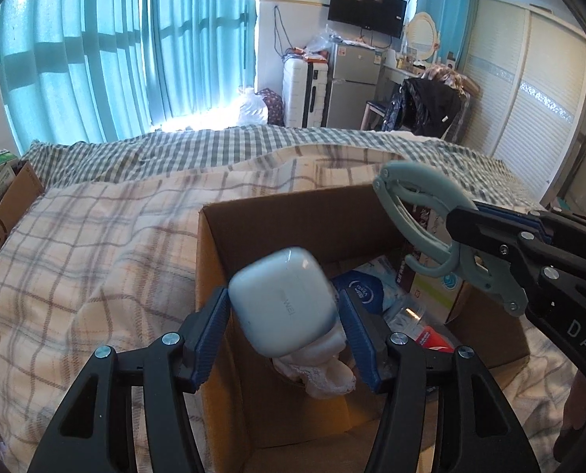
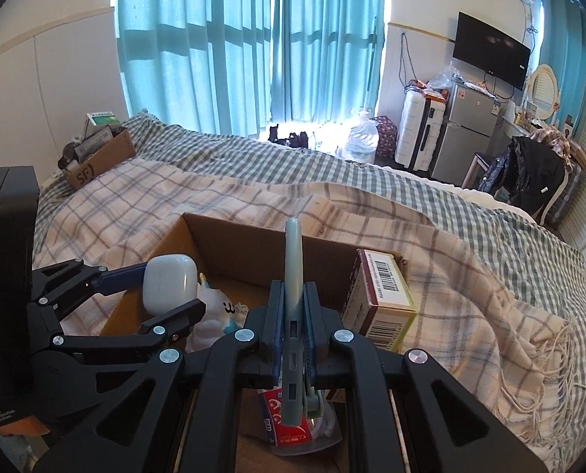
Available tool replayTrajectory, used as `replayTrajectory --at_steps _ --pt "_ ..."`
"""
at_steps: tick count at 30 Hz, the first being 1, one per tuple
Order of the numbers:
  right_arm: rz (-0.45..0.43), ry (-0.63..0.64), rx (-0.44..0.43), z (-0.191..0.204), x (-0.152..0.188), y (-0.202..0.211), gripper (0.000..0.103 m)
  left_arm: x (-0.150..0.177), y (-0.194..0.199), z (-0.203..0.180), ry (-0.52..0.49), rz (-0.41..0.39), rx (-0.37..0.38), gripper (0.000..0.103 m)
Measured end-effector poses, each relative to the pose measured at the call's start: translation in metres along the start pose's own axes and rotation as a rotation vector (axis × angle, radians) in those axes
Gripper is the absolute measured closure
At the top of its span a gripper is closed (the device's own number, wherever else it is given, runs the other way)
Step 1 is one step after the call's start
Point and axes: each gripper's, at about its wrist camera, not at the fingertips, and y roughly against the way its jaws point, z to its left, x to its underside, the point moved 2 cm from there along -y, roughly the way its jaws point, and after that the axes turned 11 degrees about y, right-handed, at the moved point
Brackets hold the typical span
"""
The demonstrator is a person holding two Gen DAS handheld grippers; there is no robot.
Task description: Organize objects
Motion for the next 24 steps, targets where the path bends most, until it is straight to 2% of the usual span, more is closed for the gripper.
replayTrajectory --at_steps 3,9,13,16,18,19,20,24 --pt "-0.010 -0.011 0.014 -0.001 -0.001 0.015 0.094 -0.002 0.018 -0.003 -0.001 -0.030 -0.001 0.029" --pt "-0.073 -0.023 0.039 -0.002 -0.010 0.072 0.093 -0.012 0.076 -0.012 -0.015 -0.108 -0.018 0.026" --pt "-0.130 -0.009 0.075 0.004 -0.014 0.124 0.071 -0.018 0.126 -0.022 -0.020 -0.186 -0.012 0.022" --pt "-0.176 -0.001 0.100 0.008 -0.017 0.165 0.068 -0.018 0.163 -0.031 -0.043 -0.242 -0.012 0.022" --pt "-0.206 -0.003 0.117 0.011 -0.017 0.192 0.060 -0.017 0.186 -0.034 -0.045 -0.278 -0.008 0.015" --pt "-0.226 -0.005 0.128 0.013 -0.016 0.208 0.050 -0.016 0.198 -0.036 -0.040 -0.298 -0.003 0.013" --pt "-0.239 -0.005 0.139 0.014 -0.015 0.219 0.045 -0.015 0.209 -0.037 -0.032 -0.317 0.005 0.009" --pt "-0.275 -0.002 0.195 0.019 -0.008 0.260 0.043 -0.007 0.244 -0.036 -0.012 -0.365 0.039 0.004"
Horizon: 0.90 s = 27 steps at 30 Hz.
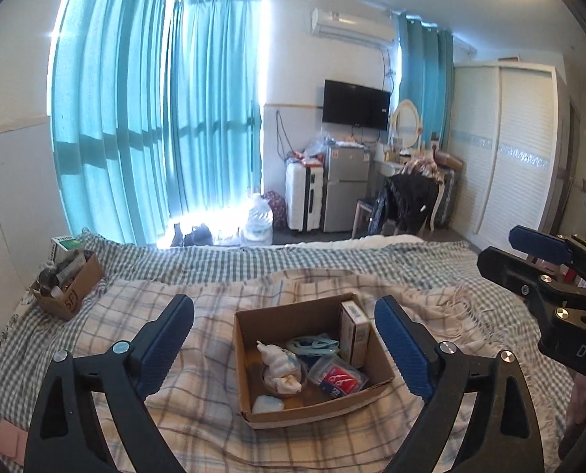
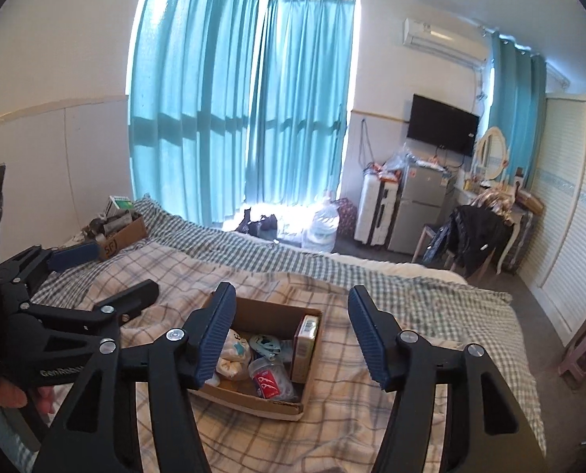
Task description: Organize objects
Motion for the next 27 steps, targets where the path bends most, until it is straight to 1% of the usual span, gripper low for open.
replayTrajectory --at_steps 1,2,5,6,7,9,11,14,16,18,22,24,27 --pt "-0.006 -0.003 0.011 -0.001 0.001 0.007 0.038 0.001 0.008 0.000 0.004 -0.018 0.004 0.002" --pt "-0.015 -0.009 0.020 -0.002 0.003 0.015 0.031 0.001 0.013 0.001 0.008 -0.034 0.004 0.000" --pt "-0.038 -0.027 0.042 -0.001 0.013 0.032 0.019 0.009 0.027 0.002 0.013 -0.063 0.004 0.000" --pt "-0.045 -0.033 0.050 0.000 0.017 0.036 0.017 0.011 0.030 0.003 0.016 -0.070 0.002 0.000" --pt "-0.050 -0.039 0.059 0.001 0.022 0.038 0.012 0.016 0.034 0.004 0.017 -0.080 0.004 0.000" --pt "-0.057 -0.036 0.075 0.005 0.033 0.040 0.008 0.024 0.040 0.007 0.015 -0.103 -0.001 0.000" --pt "-0.074 -0.032 0.103 0.010 0.045 0.041 0.000 0.034 0.044 0.012 0.024 -0.133 -0.018 0.000" --pt "-0.086 -0.041 0.124 0.016 0.067 0.035 0.000 0.053 0.048 0.019 0.039 -0.151 -0.021 0.000" --pt "-0.076 -0.050 0.124 0.019 0.081 0.025 0.000 0.069 0.046 0.024 0.046 -0.159 -0.029 0.000" --pt "-0.060 -0.058 0.131 0.024 0.099 0.013 0.000 0.084 0.042 0.027 0.027 -0.154 -0.038 0.000" --pt "-0.026 -0.063 0.143 0.031 0.129 -0.004 0.000 0.106 0.033 0.032 0.003 -0.143 -0.100 0.000" --pt "-0.012 -0.060 0.139 0.031 0.136 -0.010 0.000 0.113 0.025 0.035 0.016 -0.105 -0.098 0.000" --pt "-0.021 -0.072 0.137 0.029 0.137 -0.012 0.000 0.118 0.021 0.036 0.042 -0.084 -0.091 0.000"
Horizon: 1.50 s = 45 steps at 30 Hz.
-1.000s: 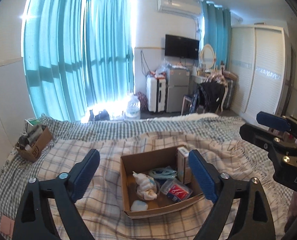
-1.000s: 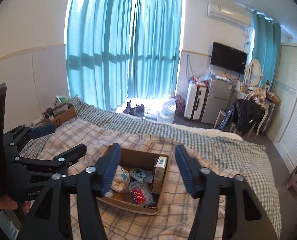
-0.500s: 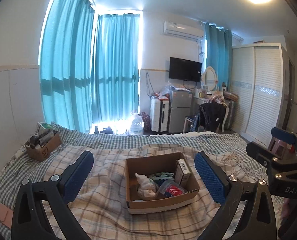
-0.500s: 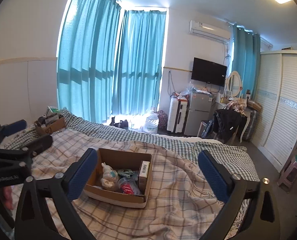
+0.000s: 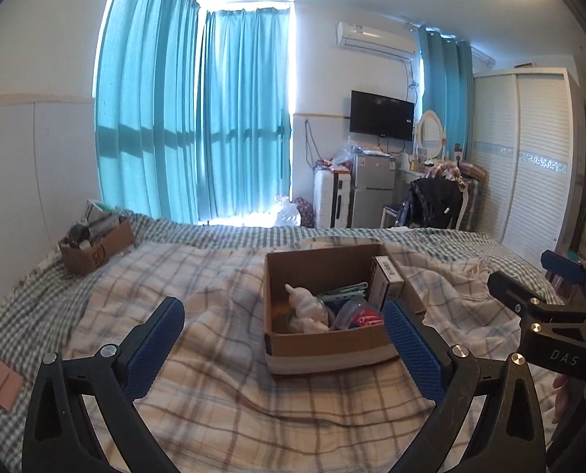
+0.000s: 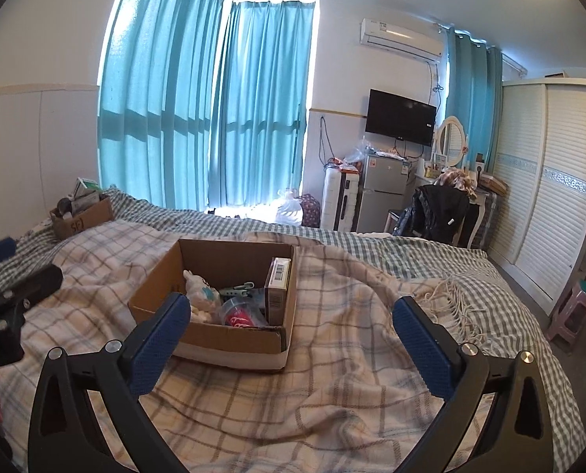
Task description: Organize objects
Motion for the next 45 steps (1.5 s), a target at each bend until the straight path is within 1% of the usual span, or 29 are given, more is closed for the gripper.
replayTrajectory --at_steps 15,23,31,45 --pt "0.004 0.004 0.003 0.0001 -0.0021 0.0031 0.000 0.0039 -0.0023 -0.0028 -0.005 0.031 0.000 0.000" --pt "0.005 0.012 -0.006 0.0035 -0.0027 0.0026 0.000 0.0029 -0.0018 -0.0031 -0.009 0.034 0.002 0.000" --pt "0.003 0.011 -0.018 0.0061 -0.0030 0.0044 0.000 0.0045 -0.0017 -0.0010 0.006 0.043 -0.011 0.000" --pt "0.003 0.012 -0.014 0.0069 -0.0014 0.0057 0.000 0.0039 -0.0001 -0.0009 0.007 0.043 -0.011 0.000"
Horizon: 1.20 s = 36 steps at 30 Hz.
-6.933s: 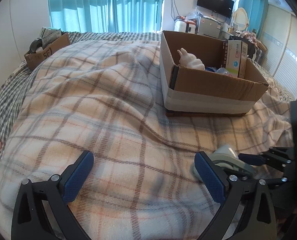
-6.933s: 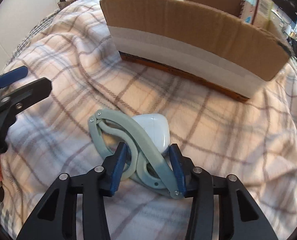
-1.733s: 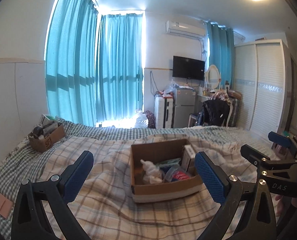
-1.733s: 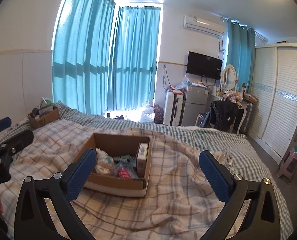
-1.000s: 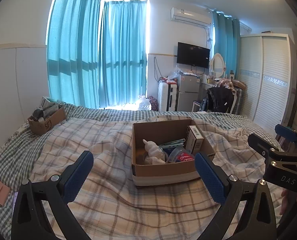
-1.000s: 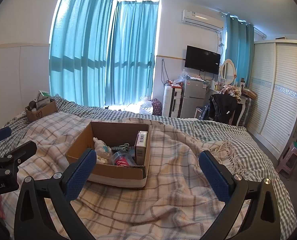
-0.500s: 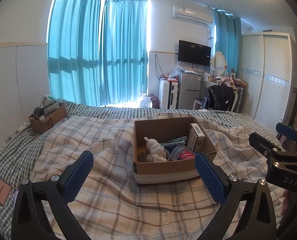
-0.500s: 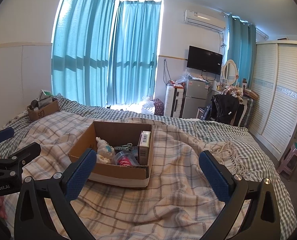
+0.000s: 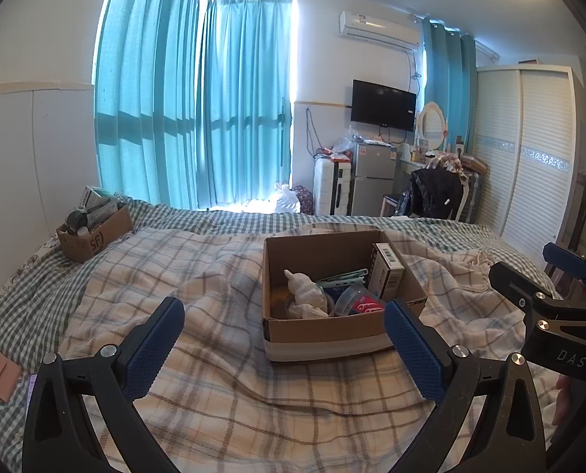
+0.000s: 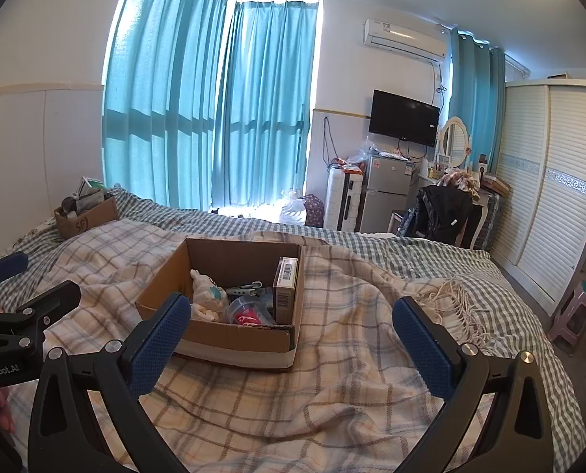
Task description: Organize objects
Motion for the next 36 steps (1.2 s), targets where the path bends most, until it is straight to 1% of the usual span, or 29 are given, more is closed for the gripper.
replayTrajectory --at_steps 23,28,36 --pt "0.002 -0.005 0.000 0.0007 0.0019 0.0004 0.000 0.0028 0.0008 0.0032 0.011 0.005 -0.006 0.000" --pt "0.006 -0.006 0.000 0.0019 0.0031 0.0004 0.000 0.0034 -0.0002 0.0031 0.001 0.004 -0.020 0.000" --pt "0.013 -0.005 0.001 0.0037 0.0037 -0.0009 0.000 0.0037 -0.0013 0.0019 -0.007 0.006 -0.018 0.000"
